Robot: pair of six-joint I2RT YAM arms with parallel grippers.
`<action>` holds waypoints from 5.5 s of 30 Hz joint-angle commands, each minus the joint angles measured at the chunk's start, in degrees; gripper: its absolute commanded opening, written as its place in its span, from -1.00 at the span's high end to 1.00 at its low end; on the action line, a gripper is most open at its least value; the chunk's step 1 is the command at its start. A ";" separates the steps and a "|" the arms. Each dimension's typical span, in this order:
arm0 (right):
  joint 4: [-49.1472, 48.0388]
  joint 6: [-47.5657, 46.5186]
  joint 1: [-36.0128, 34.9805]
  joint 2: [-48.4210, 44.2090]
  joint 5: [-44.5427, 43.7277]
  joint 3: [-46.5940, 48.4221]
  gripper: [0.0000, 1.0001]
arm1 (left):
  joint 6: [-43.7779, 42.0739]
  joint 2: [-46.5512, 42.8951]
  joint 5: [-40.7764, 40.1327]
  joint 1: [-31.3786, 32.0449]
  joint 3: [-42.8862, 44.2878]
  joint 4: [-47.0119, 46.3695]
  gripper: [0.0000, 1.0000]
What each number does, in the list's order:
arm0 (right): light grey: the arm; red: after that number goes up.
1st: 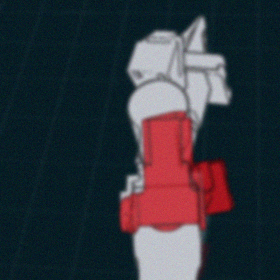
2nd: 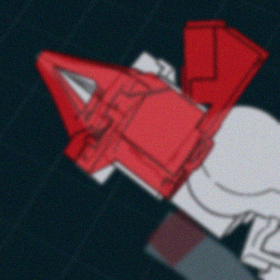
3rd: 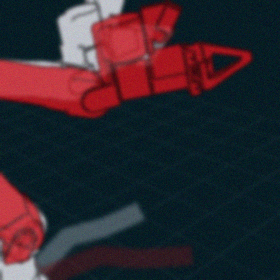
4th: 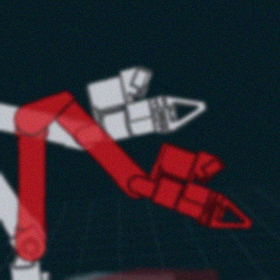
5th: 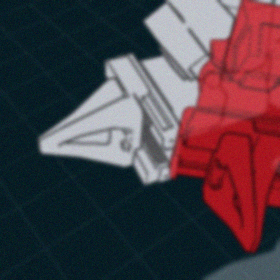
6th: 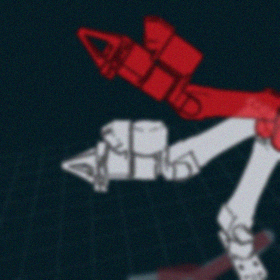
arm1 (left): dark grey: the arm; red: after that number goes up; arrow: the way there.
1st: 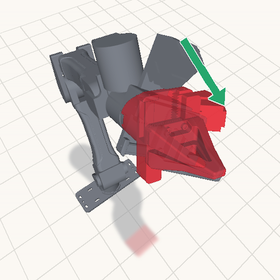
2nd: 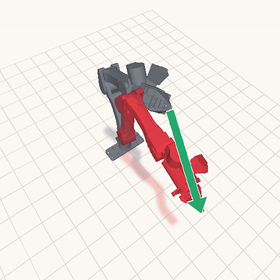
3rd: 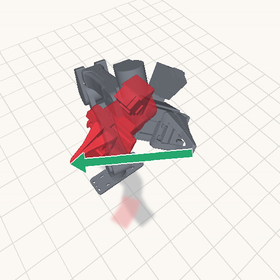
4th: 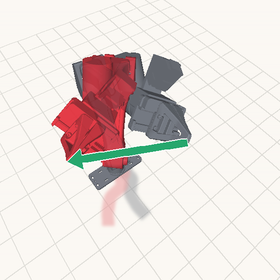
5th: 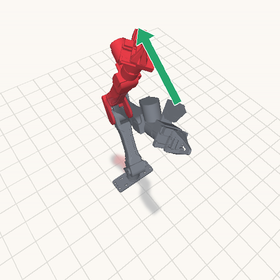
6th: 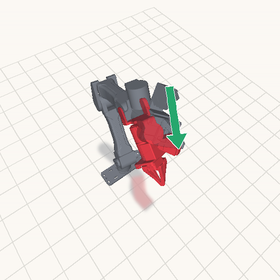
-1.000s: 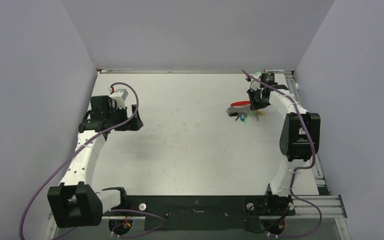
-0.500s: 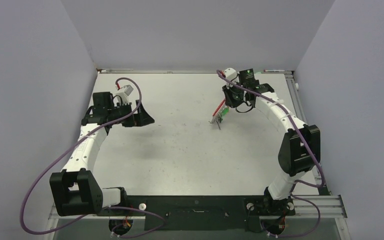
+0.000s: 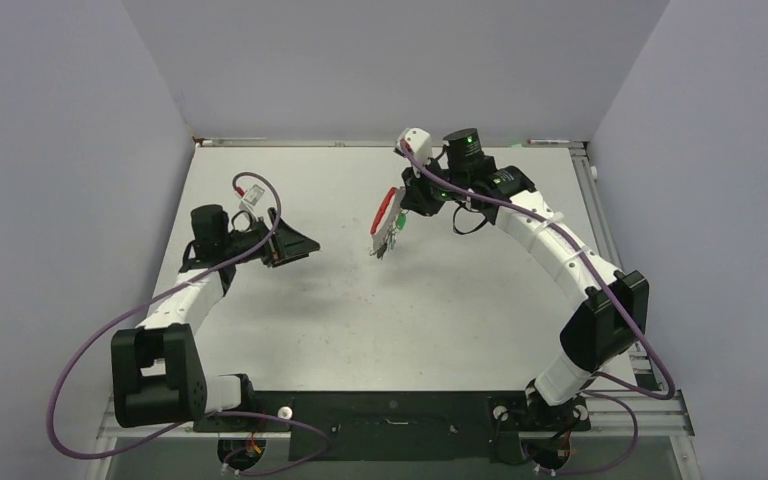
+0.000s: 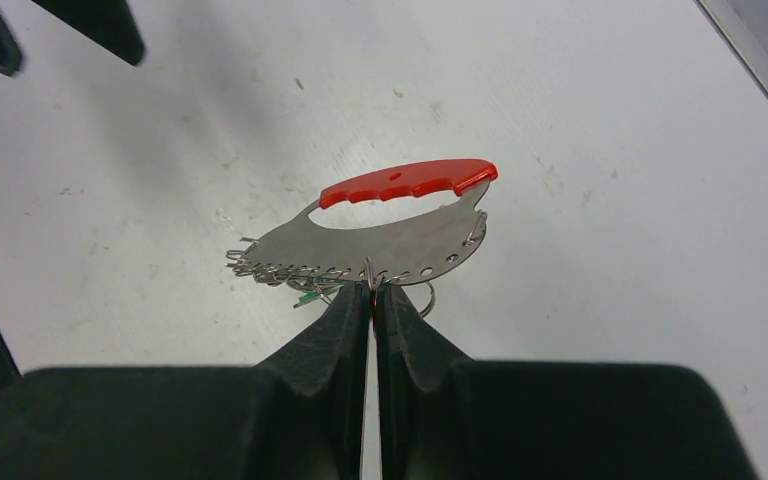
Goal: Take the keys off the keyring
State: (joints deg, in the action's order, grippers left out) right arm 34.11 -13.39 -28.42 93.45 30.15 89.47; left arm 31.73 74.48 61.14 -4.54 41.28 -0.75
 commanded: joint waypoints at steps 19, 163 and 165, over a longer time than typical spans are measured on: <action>-4.25 8.28 -6.99 -2.06 13.41 9.34 0.89 | 39.67 6.79 -4.73 12.69 -11.13 -57.68 -0.94; -46.94 44.76 -0.74 -4.48 25.75 -3.53 0.89 | -4.65 -0.95 -11.41 14.93 3.45 -51.54 0.07; -47.01 44.76 -0.75 -4.41 25.75 -3.54 0.90 | -4.69 -0.56 -11.61 15.04 3.90 -51.49 0.09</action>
State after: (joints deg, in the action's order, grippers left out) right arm -7.29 30.57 -28.64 89.38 54.92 83.31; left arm 28.73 73.30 50.72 10.37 42.06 -51.22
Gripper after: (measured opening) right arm 0.060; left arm 0.463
